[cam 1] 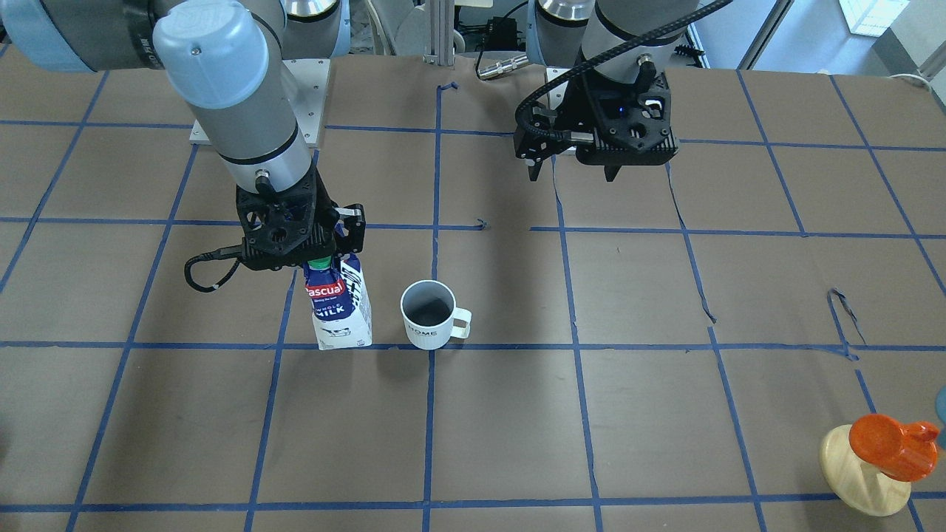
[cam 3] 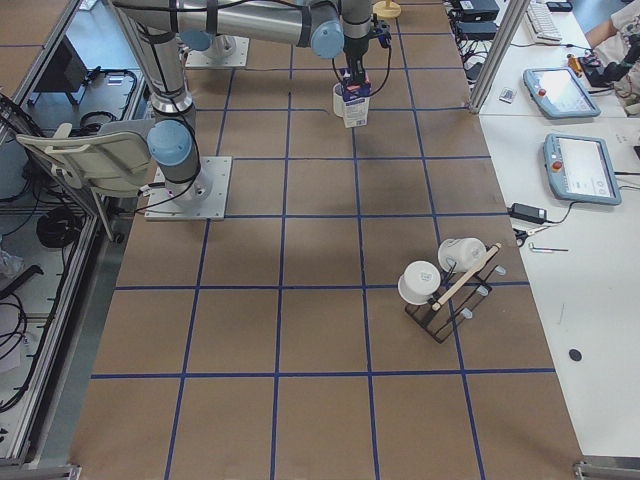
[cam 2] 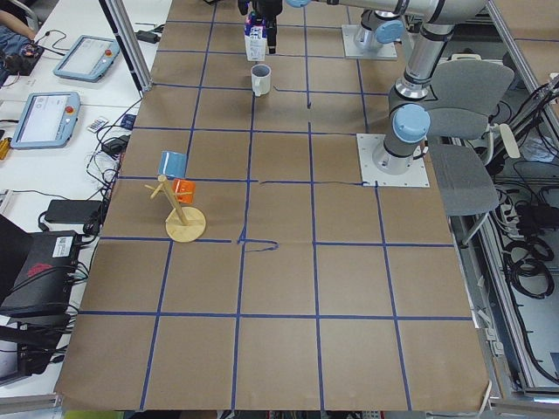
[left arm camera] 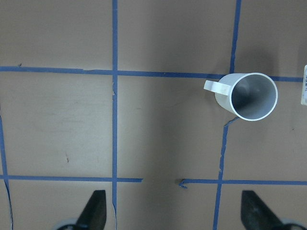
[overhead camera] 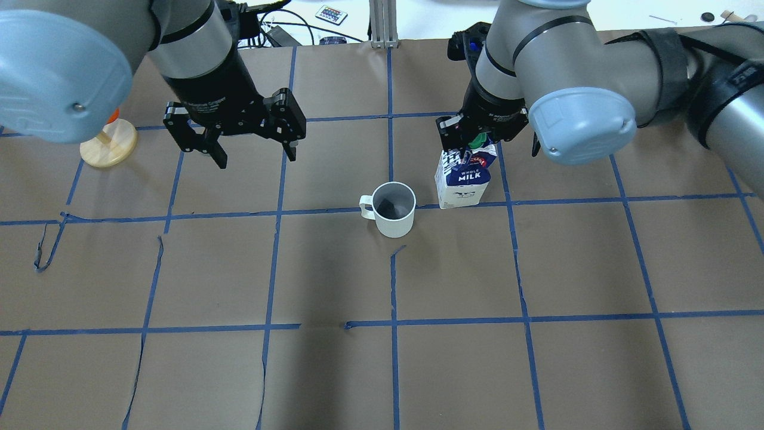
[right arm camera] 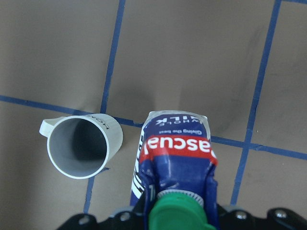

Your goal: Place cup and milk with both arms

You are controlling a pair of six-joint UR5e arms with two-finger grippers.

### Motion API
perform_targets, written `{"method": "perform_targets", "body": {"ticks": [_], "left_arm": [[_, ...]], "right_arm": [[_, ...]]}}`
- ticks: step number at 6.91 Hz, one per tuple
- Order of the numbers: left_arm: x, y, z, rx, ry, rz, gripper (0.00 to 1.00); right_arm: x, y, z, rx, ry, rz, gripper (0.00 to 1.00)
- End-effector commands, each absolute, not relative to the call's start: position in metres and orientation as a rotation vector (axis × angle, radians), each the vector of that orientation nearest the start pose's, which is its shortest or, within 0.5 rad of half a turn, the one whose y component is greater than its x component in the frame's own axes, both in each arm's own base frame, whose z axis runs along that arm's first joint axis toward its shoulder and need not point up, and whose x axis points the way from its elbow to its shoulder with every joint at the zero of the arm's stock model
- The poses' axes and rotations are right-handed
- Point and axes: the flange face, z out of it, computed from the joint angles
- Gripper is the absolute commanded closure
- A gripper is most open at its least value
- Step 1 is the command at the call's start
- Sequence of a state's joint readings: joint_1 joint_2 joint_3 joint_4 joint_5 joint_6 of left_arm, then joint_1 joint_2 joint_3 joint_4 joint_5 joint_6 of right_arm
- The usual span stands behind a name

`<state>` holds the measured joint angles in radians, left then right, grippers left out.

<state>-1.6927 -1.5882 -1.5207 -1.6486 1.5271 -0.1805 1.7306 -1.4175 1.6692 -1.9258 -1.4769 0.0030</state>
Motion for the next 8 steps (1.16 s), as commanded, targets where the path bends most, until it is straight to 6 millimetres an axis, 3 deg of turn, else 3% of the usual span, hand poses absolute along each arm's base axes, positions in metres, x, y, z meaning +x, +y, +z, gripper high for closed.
{"method": "perform_targets", "body": {"ticks": [1, 3, 8], "left_arm": [[-0.159, -0.479, 0.501, -0.016, 3.186, 0.043, 0.00], [-0.159, -0.481, 0.497, -0.013, 3.188, 0.038, 0.00], [-0.159, -0.488, 0.502, -0.011, 3.189, -0.053, 0.00]], "right_arm": [[0.245, -0.530, 0.381, -0.085, 3.027, -0.140, 0.70], [0.253, -0.540, 0.360, -0.053, 2.980, -0.123, 0.69], [0.254, -0.542, 0.344, 0.110, 2.987, -0.046, 0.67]]}}
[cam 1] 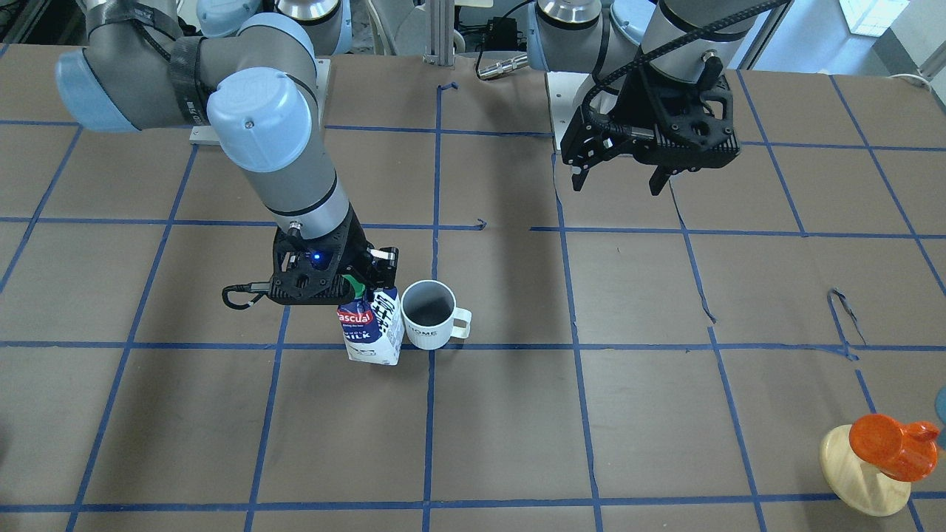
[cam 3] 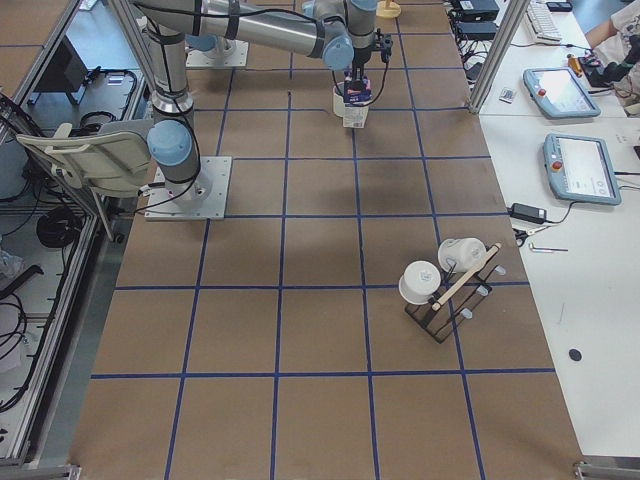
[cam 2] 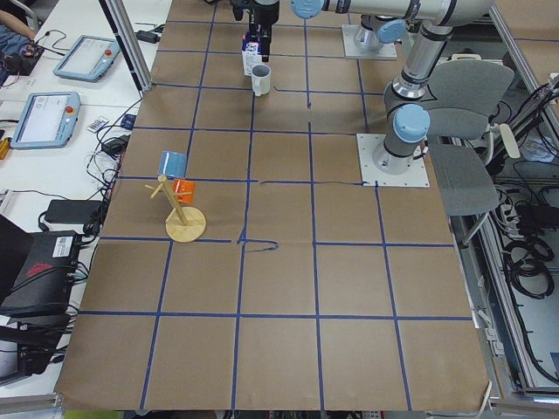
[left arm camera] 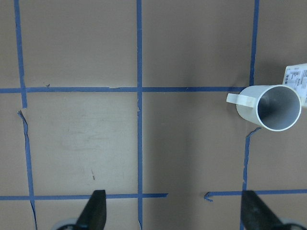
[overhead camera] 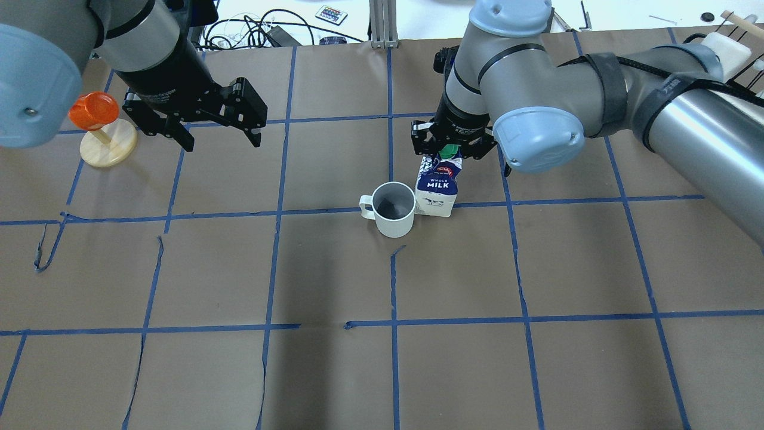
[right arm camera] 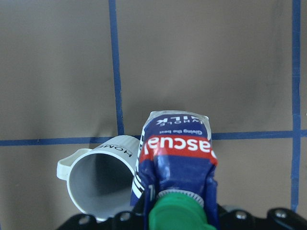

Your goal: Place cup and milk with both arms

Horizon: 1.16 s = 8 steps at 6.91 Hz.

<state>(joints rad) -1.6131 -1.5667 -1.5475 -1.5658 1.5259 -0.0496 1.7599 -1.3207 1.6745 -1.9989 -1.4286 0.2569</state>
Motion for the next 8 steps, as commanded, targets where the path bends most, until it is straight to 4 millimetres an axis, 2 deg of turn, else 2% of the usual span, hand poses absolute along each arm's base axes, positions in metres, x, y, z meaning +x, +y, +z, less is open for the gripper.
{"method": "perform_targets", "body": {"ticks": [1, 2, 3, 4, 5, 6, 7, 8], "left_arm": [[-0.159, -0.487, 0.503, -0.021, 3.187, -0.055, 0.00], [-0.159, -0.488, 0.502, -0.021, 3.190, -0.052, 0.00], [-0.159, -0.487, 0.503, -0.021, 3.189, -0.055, 0.00], [-0.159, -0.487, 0.503, -0.021, 3.187, -0.055, 0.00], [-0.157, -0.487, 0.503, -0.021, 3.189, -0.055, 0.00], [-0.159, -0.487, 0.503, -0.016, 3.189, -0.055, 0.00], [-0.158, -0.487, 0.503, -0.018, 3.190, -0.055, 0.00], [-0.158, -0.487, 0.503, -0.018, 3.189, -0.055, 0.00]], "right_arm": [[0.255, -0.541, 0.342, 0.113, 2.987, -0.038, 0.62], [0.258, -0.540, 0.343, 0.095, 2.988, -0.041, 0.54], [0.261, -0.537, 0.344, 0.077, 3.001, -0.045, 0.29], [0.271, -0.533, 0.344, 0.052, 3.004, -0.046, 0.16], [0.270, -0.534, 0.348, 0.051, 3.004, -0.061, 0.09], [0.268, -0.537, 0.361, 0.047, 3.005, -0.110, 0.01], [0.263, -0.541, 0.390, 0.010, 3.018, -0.159, 0.00], [0.247, -0.549, 0.414, -0.088, 3.105, -0.161, 0.00]]}}
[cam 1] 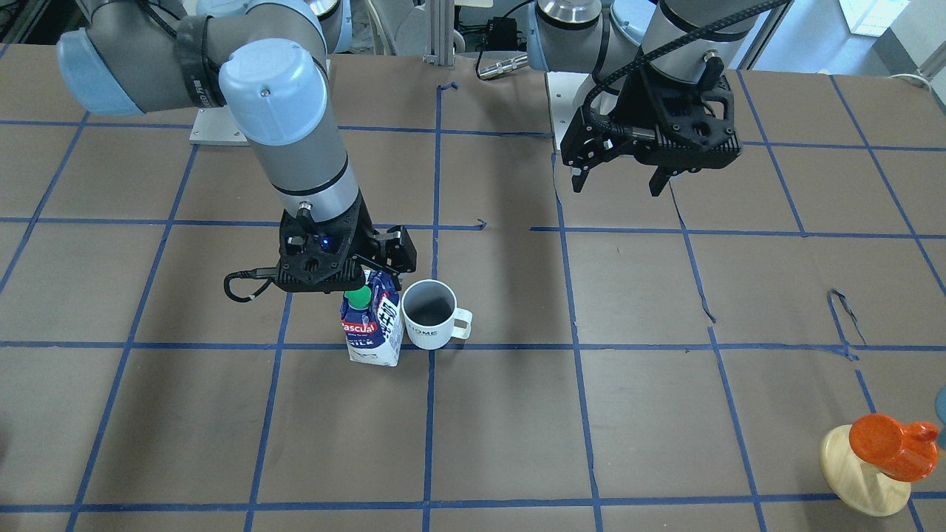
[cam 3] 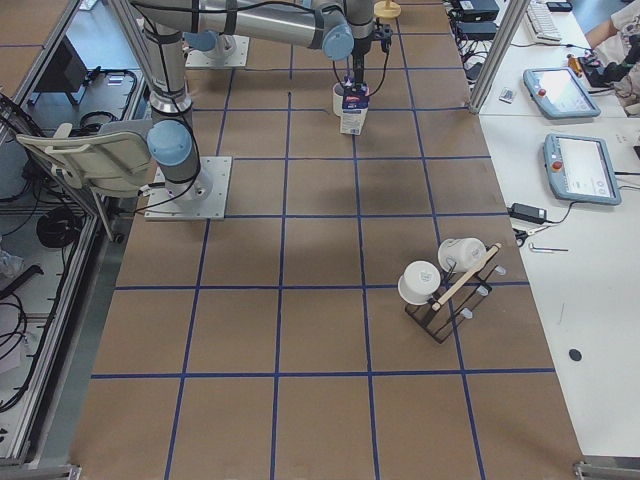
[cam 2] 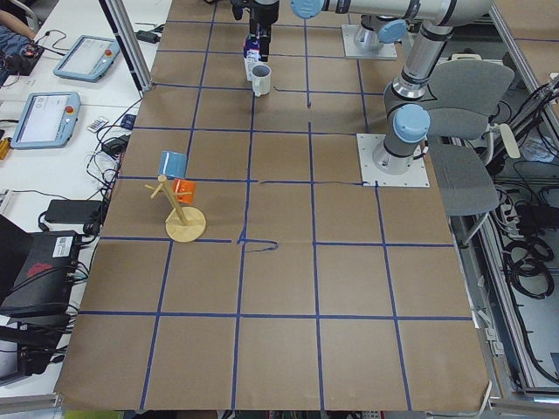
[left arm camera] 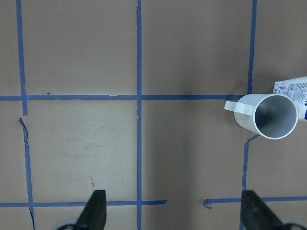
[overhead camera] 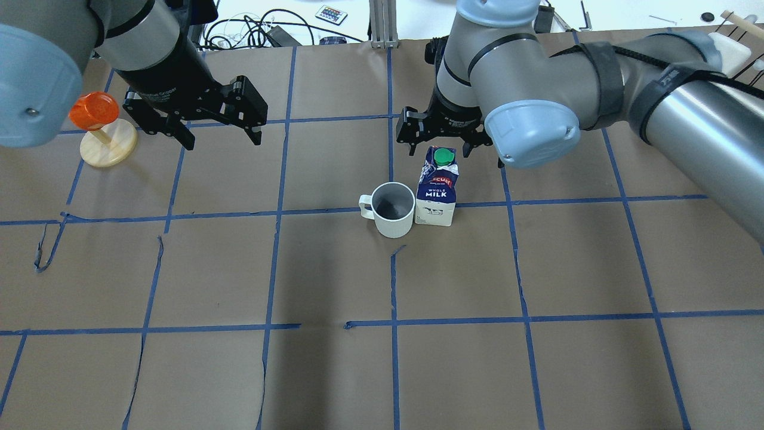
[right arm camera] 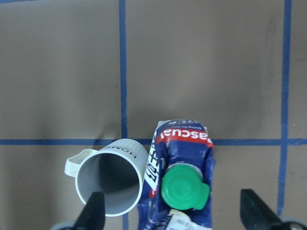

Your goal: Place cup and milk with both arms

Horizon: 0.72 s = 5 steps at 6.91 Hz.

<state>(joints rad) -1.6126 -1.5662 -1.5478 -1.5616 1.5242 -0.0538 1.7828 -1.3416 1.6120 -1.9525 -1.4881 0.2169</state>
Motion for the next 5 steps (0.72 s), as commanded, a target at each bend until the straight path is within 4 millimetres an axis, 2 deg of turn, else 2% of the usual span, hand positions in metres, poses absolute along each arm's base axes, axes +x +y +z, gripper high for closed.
{"method": "perform_targets", "body": {"ticks": [1, 2, 3, 4, 5], "left_arm": [[-0.157, -0.487, 0.503, -0.021, 3.189, -0.055, 0.00], [-0.157, -0.487, 0.503, -0.021, 3.189, -0.055, 0.00], [-0.157, -0.487, 0.503, -0.018, 3.189, -0.055, 0.00], [-0.158, -0.487, 0.503, -0.016, 3.189, -0.055, 0.00], [-0.158, -0.487, 0.503, -0.016, 3.187, -0.055, 0.00]], "right_arm": [[0.223, -0.561, 0.447, -0.102, 3.191, -0.183, 0.00], [0.178, -0.577, 0.473, -0.083, 3.199, -0.171, 0.00], [0.148, -0.579, 0.491, -0.070, 3.193, -0.204, 0.00], [0.138, -0.556, 0.515, -0.072, 3.193, -0.205, 0.01], [0.139, -0.548, 0.528, -0.077, 3.182, -0.253, 0.00]]}}
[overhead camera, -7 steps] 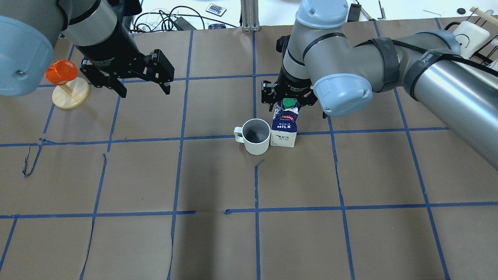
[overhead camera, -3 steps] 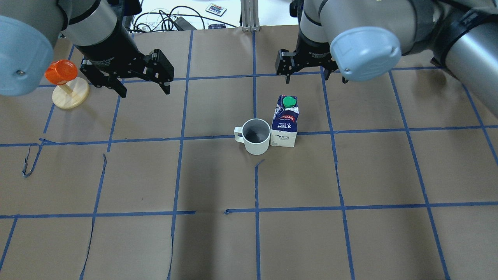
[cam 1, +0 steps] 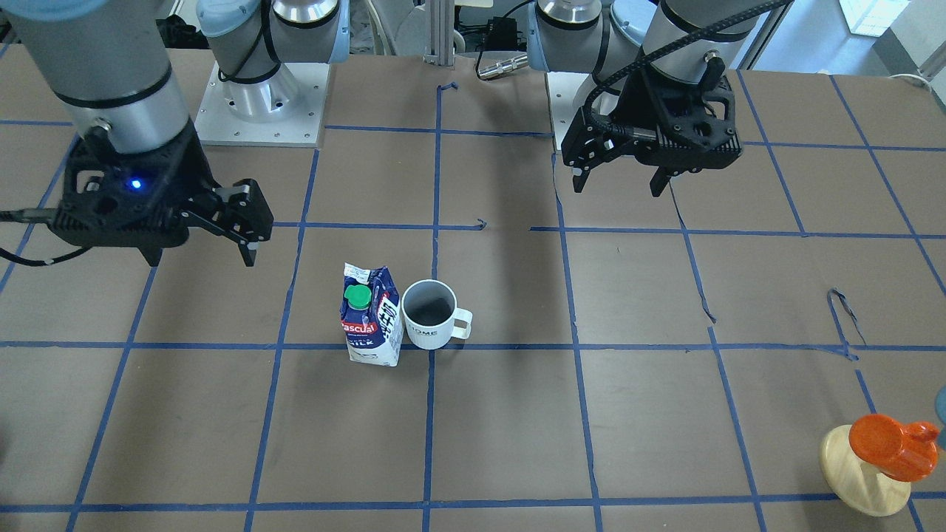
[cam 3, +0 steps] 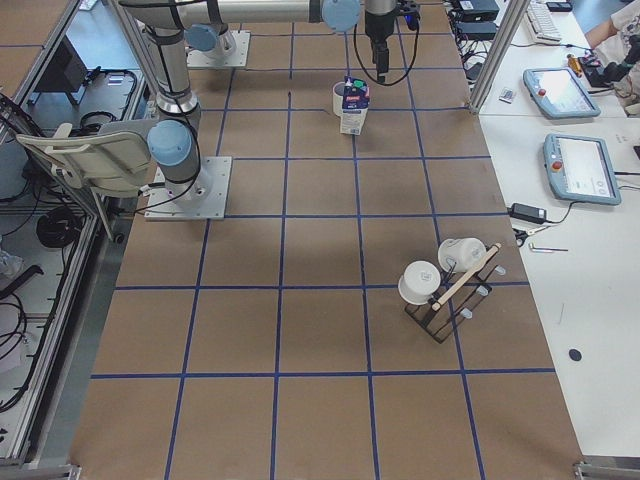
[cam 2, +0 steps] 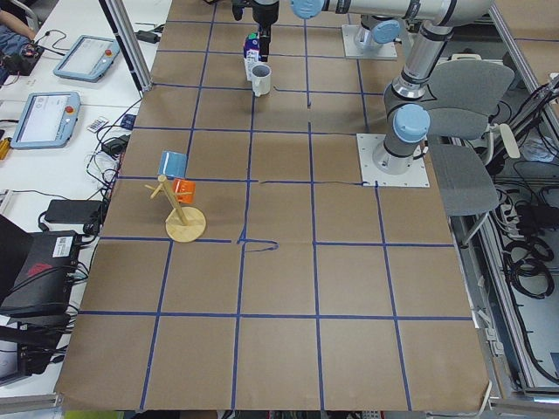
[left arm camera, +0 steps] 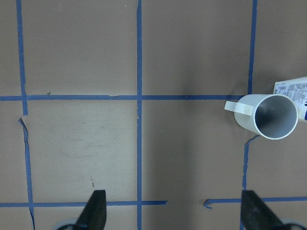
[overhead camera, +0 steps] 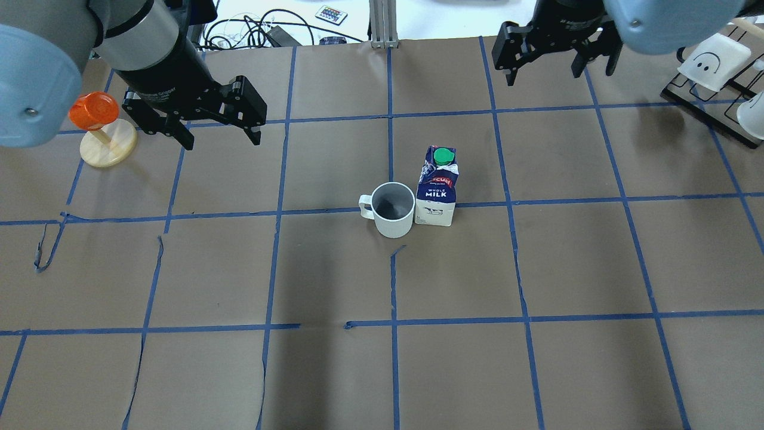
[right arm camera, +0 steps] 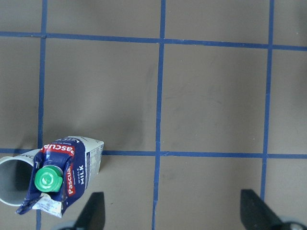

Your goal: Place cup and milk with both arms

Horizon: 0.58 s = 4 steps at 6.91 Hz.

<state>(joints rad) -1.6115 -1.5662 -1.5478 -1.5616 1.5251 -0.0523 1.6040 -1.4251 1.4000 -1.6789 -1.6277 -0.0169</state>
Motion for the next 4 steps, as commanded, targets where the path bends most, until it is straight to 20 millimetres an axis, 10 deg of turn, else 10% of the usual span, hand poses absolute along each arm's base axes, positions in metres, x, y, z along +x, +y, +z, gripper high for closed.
{"method": "perform_targets", "body": {"ticks": [1, 4], "left_arm": [[-0.1580, -0.4873, 0.5026, -0.016, 3.187, -0.055, 0.00], [-0.1580, -0.4873, 0.5026, -0.016, 3.187, -0.055, 0.00]], "right_arm": [[0.1375, -0.5478, 0.5219, -0.072, 3.184, -0.227, 0.01], [0.1375, -0.5402, 0.5254, -0.256, 3.174, -0.237, 0.01]]}}
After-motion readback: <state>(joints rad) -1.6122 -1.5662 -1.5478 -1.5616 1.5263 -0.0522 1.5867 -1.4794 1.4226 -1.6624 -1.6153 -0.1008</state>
